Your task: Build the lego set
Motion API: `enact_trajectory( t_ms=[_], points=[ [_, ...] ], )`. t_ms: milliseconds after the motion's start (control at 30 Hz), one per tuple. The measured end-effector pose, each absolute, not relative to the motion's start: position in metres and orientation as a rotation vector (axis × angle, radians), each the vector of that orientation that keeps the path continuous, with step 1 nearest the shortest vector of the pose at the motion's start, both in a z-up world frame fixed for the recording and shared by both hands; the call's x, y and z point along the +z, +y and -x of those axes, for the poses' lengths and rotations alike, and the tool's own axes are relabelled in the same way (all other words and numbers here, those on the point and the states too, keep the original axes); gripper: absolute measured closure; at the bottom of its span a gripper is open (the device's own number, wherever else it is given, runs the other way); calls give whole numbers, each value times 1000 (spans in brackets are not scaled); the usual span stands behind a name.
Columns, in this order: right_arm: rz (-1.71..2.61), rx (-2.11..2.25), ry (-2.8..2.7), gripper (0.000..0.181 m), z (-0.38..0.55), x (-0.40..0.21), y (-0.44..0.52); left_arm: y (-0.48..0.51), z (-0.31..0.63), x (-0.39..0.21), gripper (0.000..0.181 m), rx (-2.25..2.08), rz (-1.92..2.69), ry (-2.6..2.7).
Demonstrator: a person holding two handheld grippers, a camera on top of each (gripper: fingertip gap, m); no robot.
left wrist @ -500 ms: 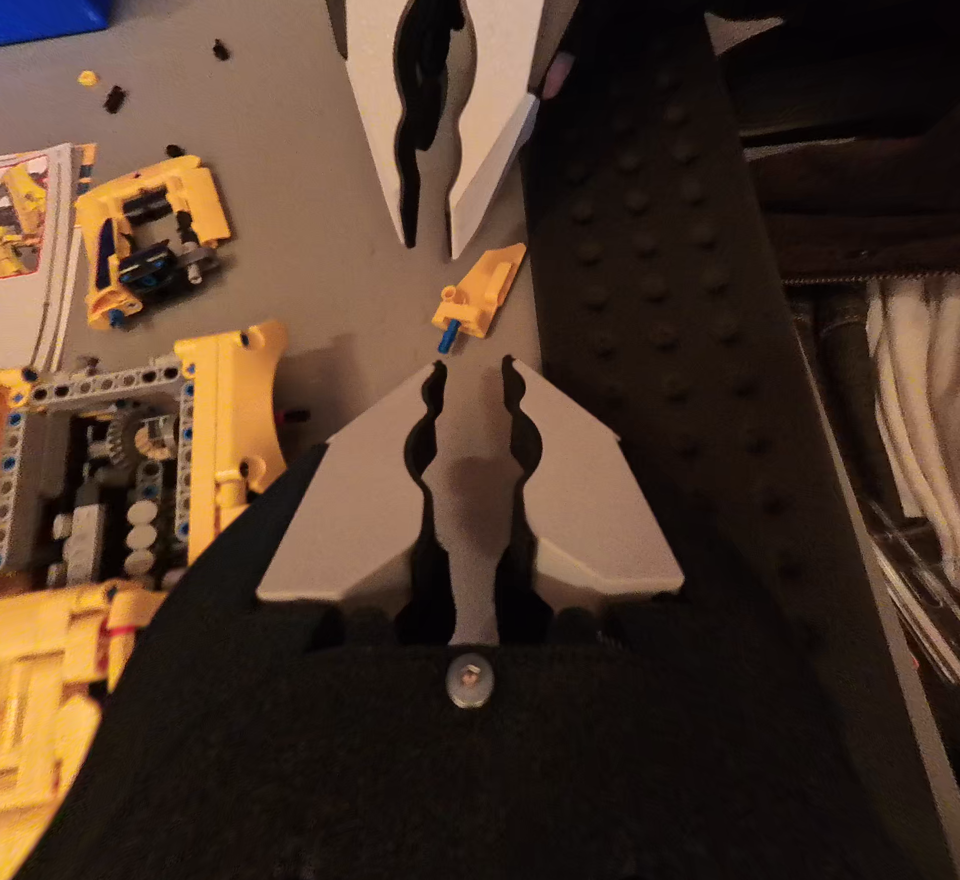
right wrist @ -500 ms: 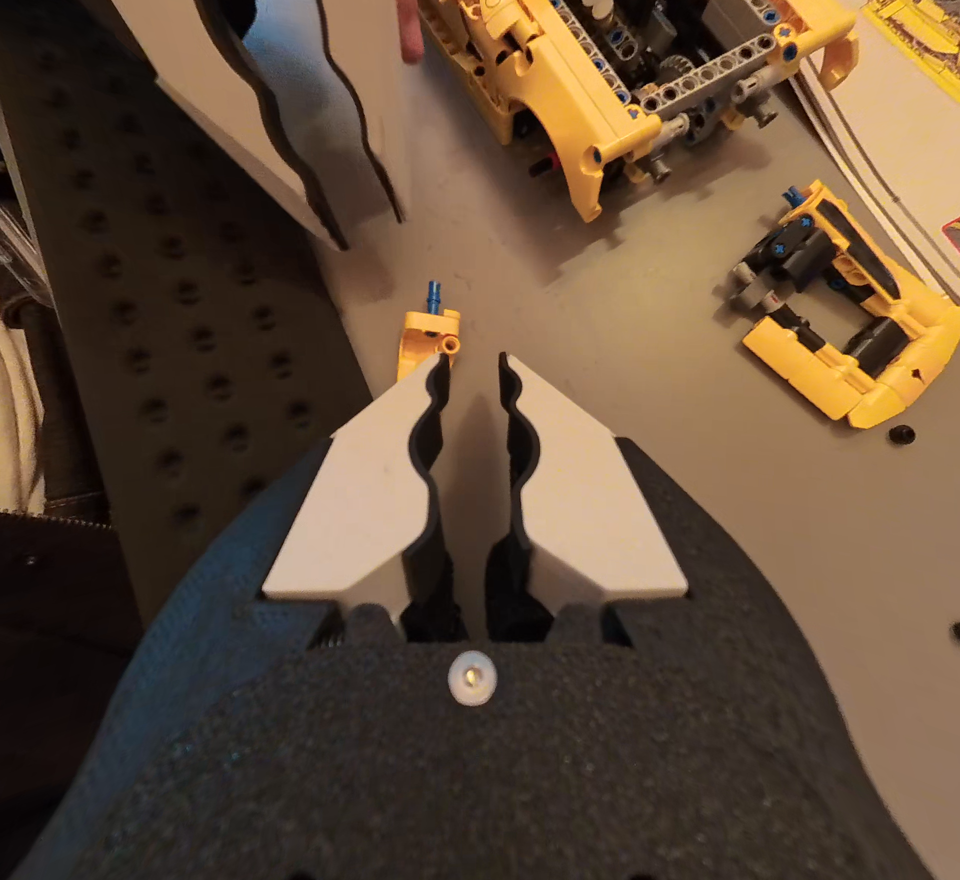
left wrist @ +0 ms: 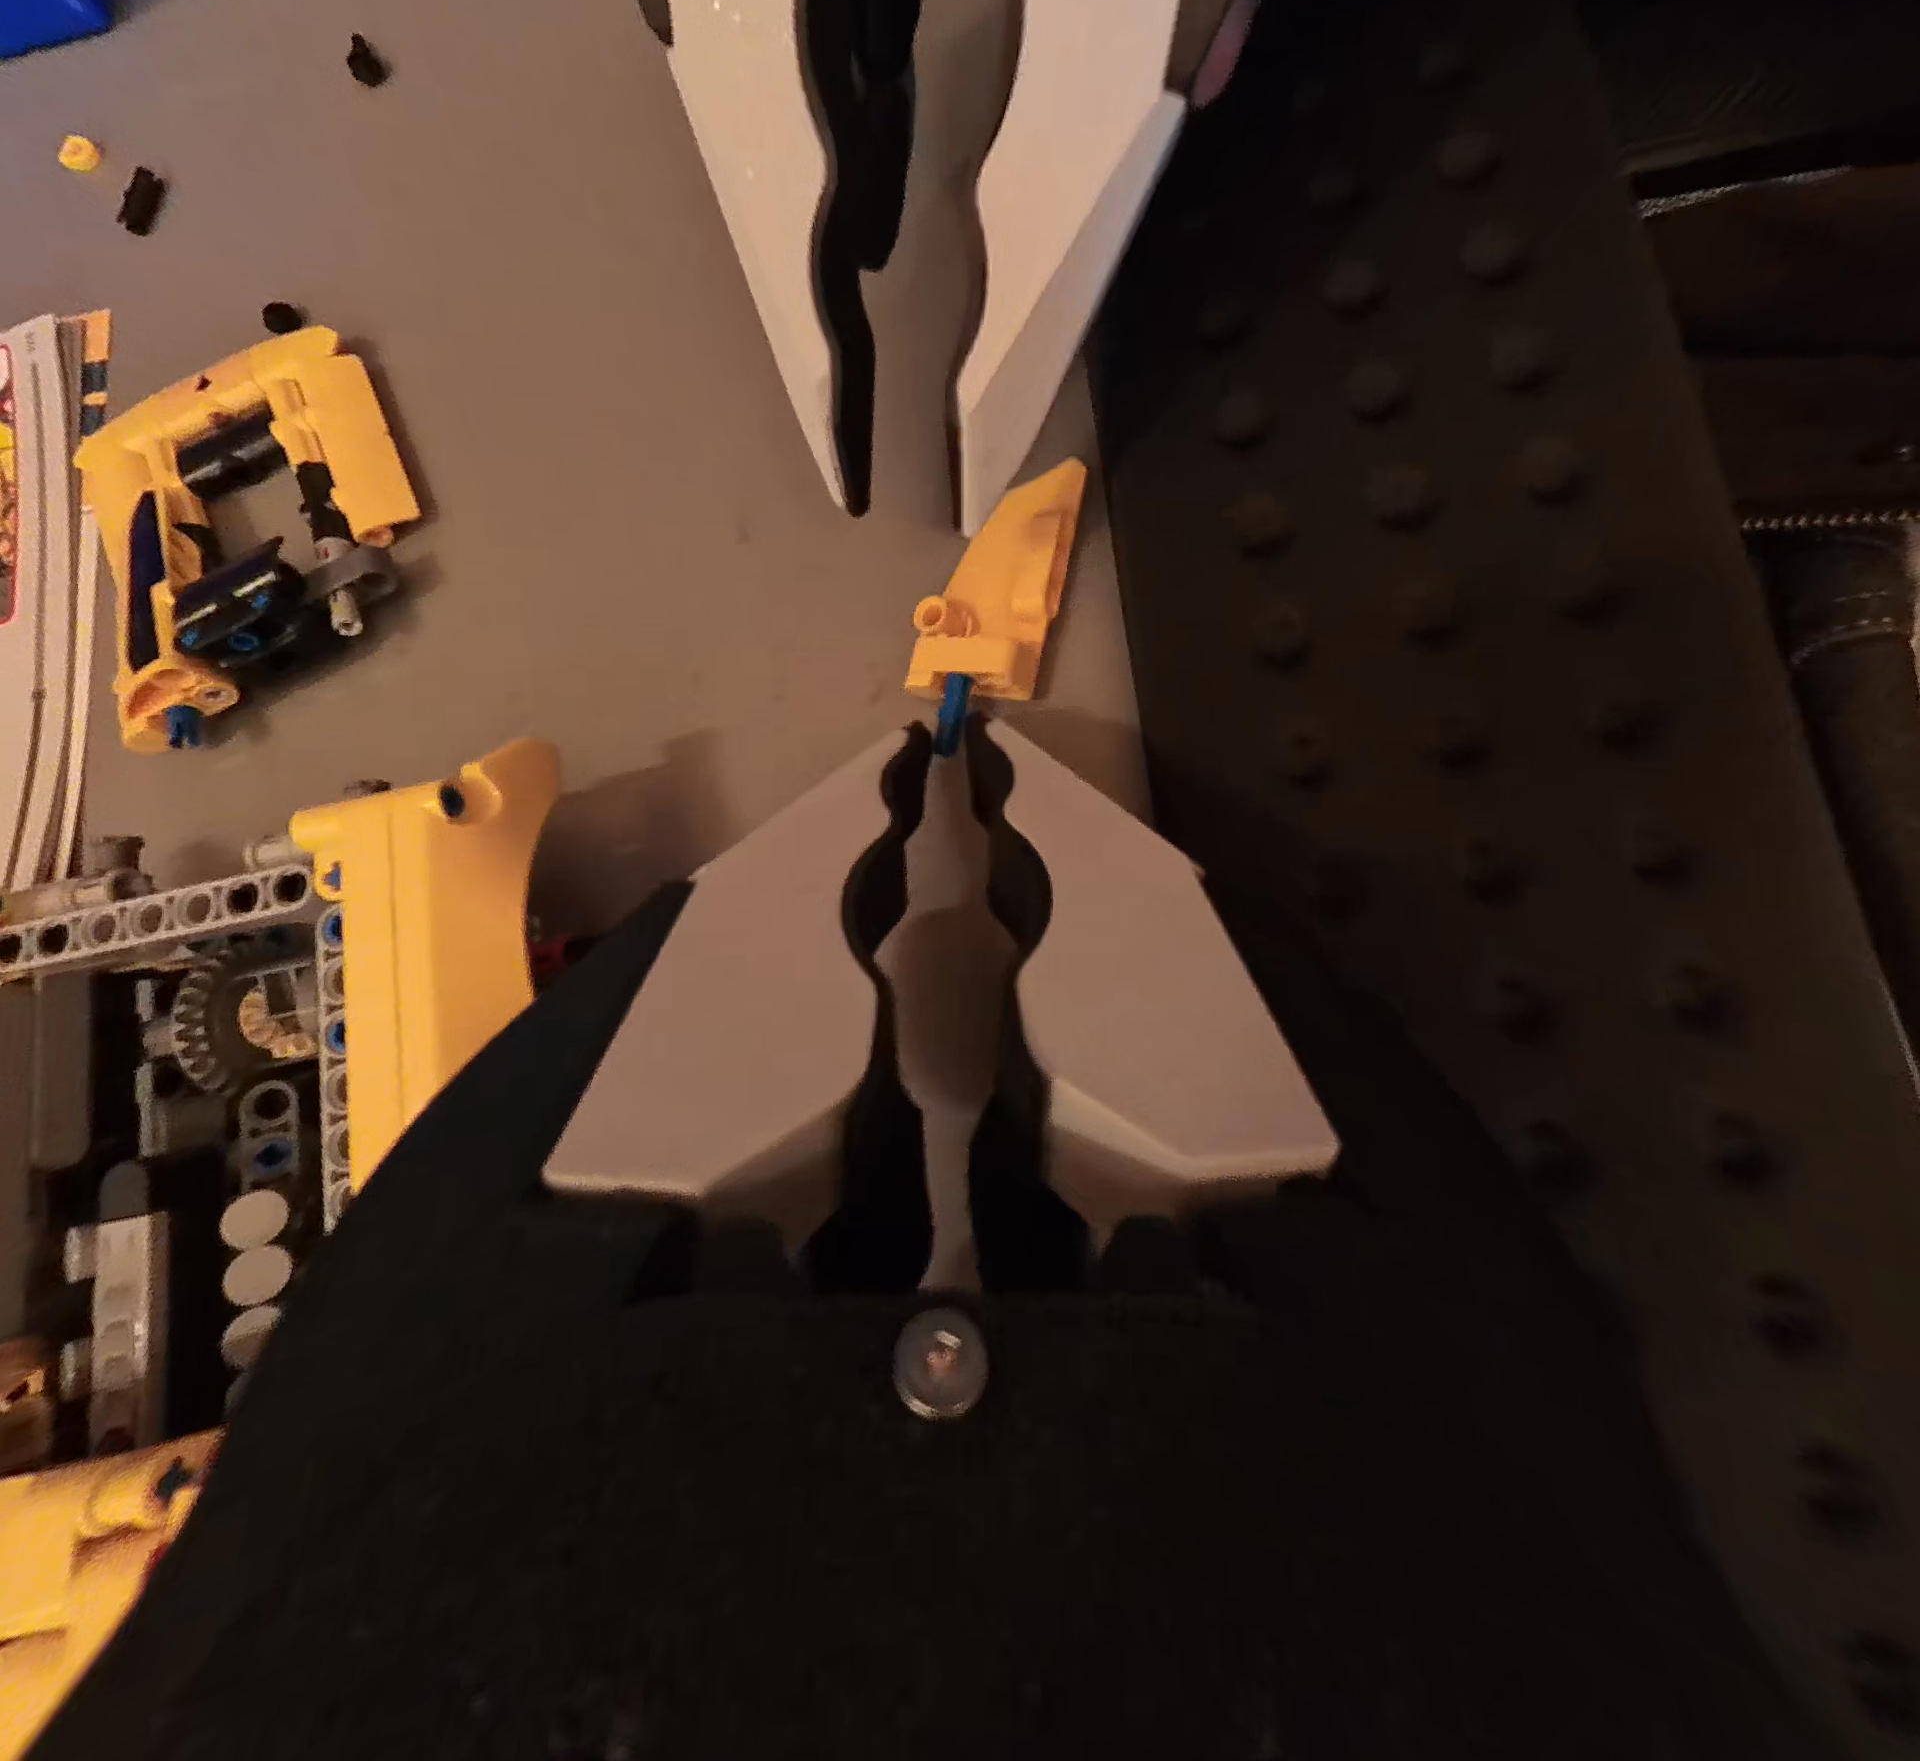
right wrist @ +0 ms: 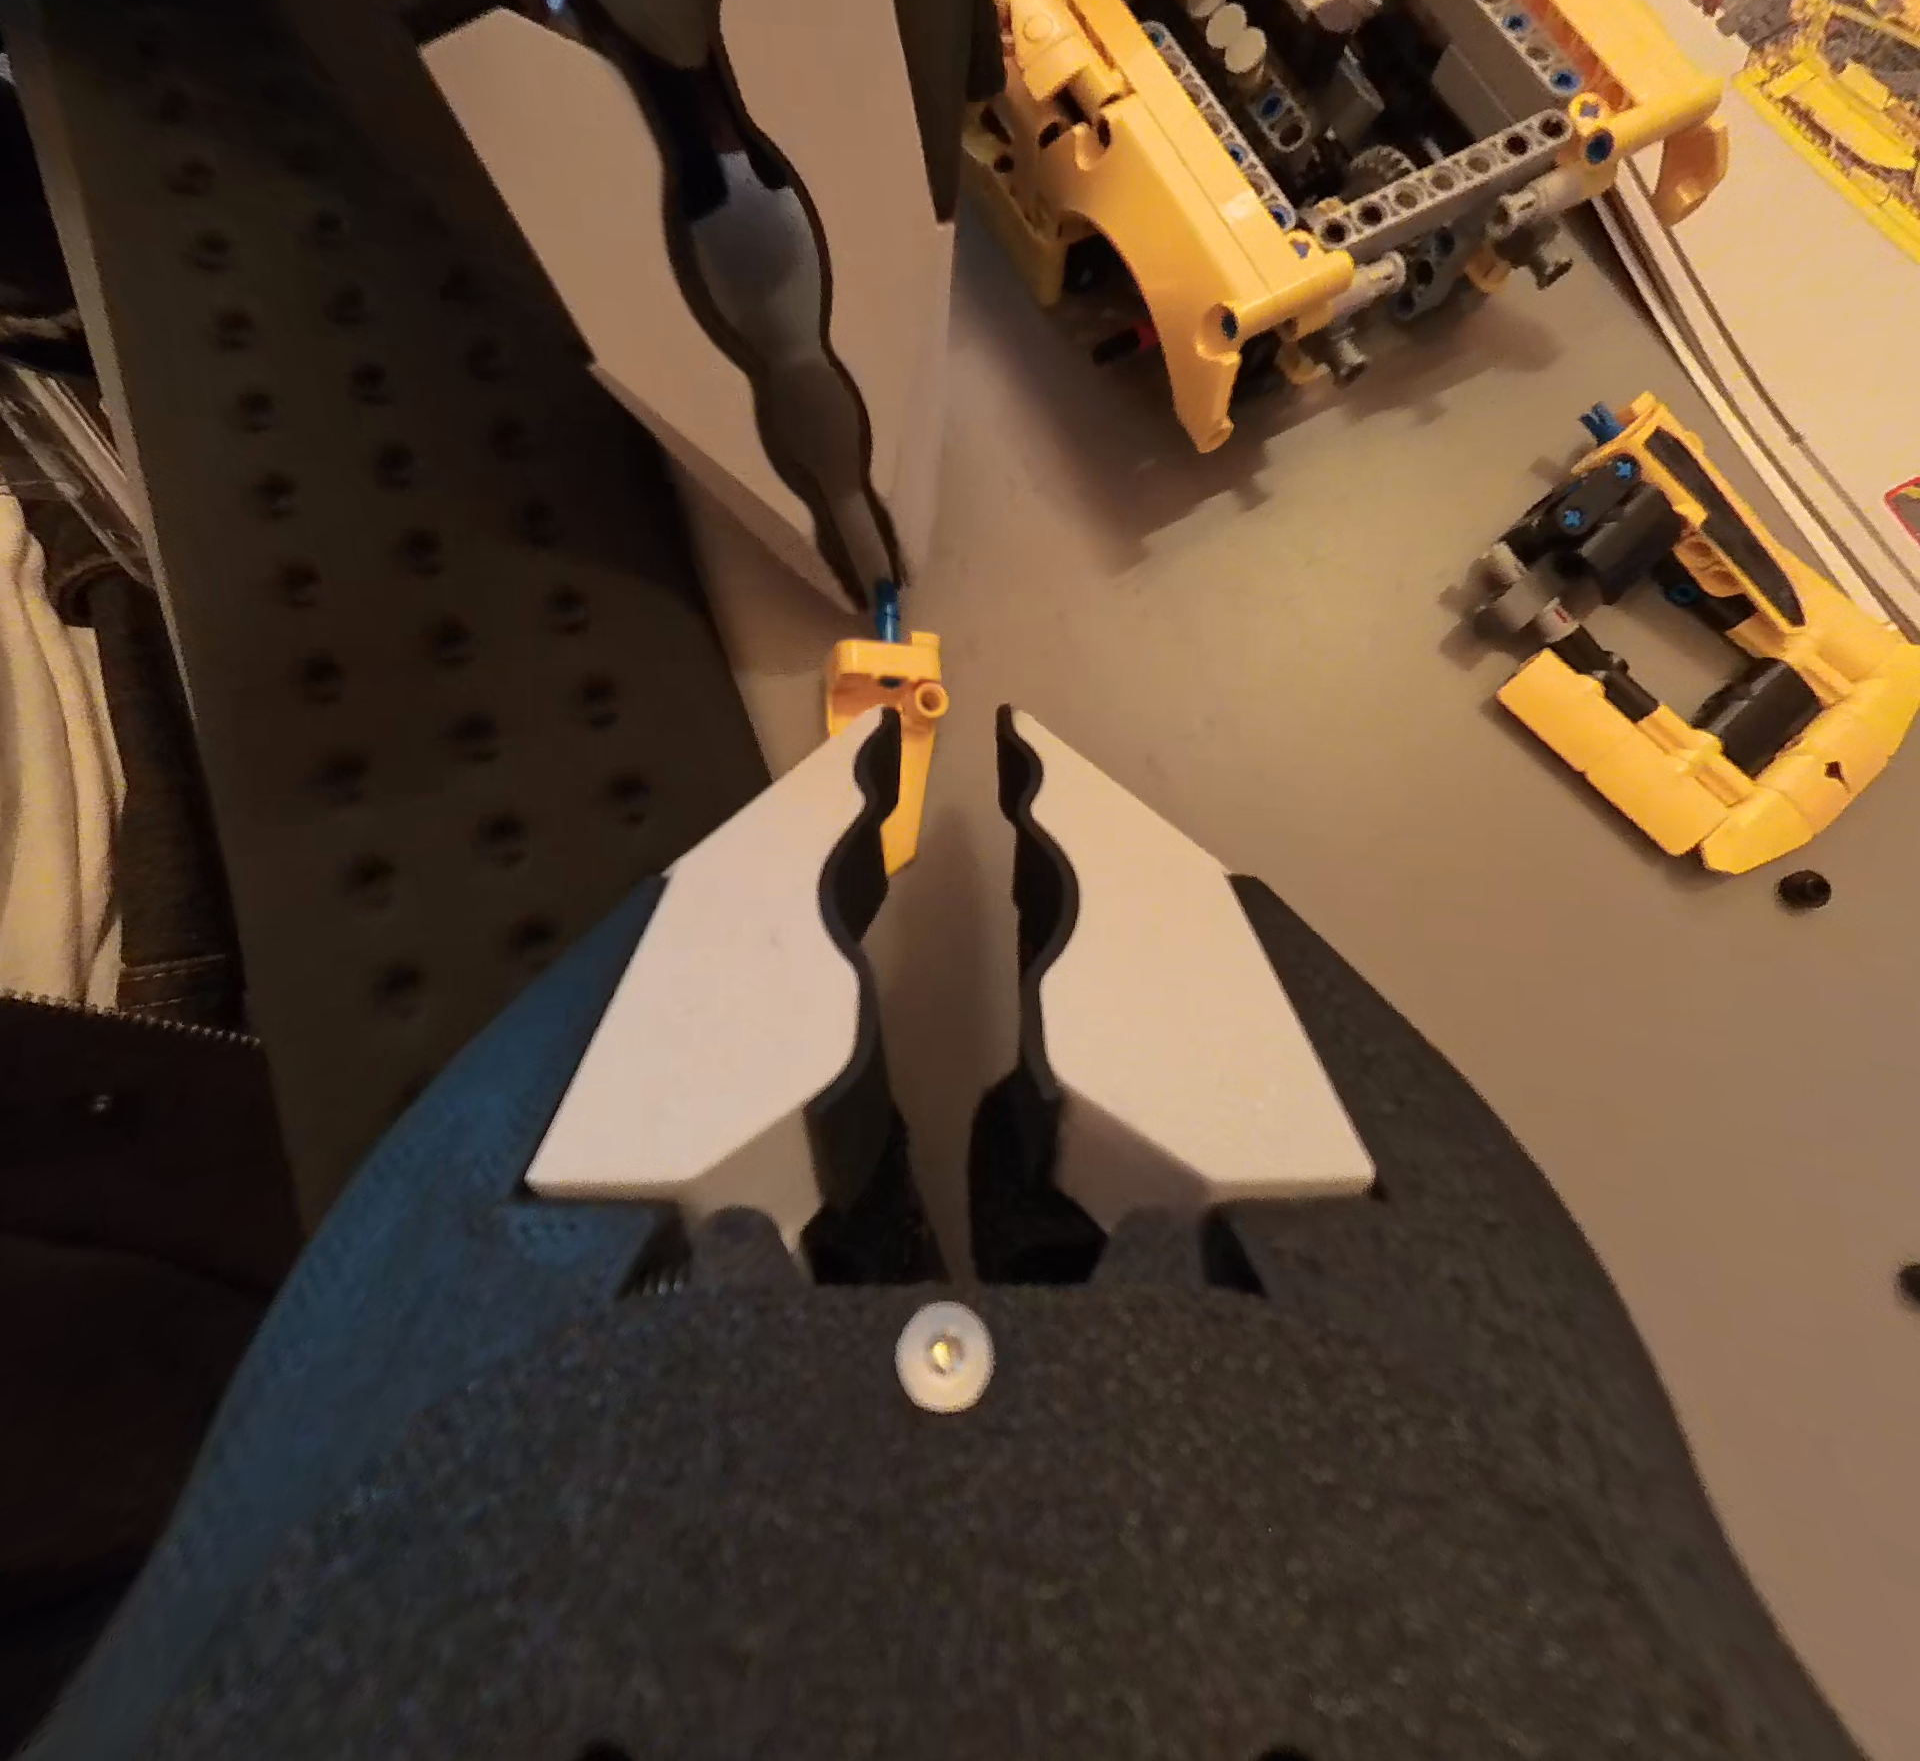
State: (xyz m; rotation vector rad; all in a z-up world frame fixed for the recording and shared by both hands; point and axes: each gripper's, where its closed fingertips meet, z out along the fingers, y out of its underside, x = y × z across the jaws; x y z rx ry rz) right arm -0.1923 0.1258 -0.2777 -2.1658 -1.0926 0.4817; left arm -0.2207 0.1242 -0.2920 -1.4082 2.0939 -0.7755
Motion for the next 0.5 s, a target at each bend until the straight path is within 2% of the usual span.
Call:
enact_trajectory(
  t_ms=[133, 333, 500],
  points=[
    [2073, 458, -1176, 159, 198, -272, 120, 119, 218, -290, 181, -852, 1448, 2068],
    [1902, 237, -1276, 157, 200, -264, 121, 116, 213, -266, 181, -1297, 1805, 1755],
    [1805, 79, -1261, 167, 199, -268, 134, 122, 219, -267, 181, -1173, 1775, 1756]
  ],
)
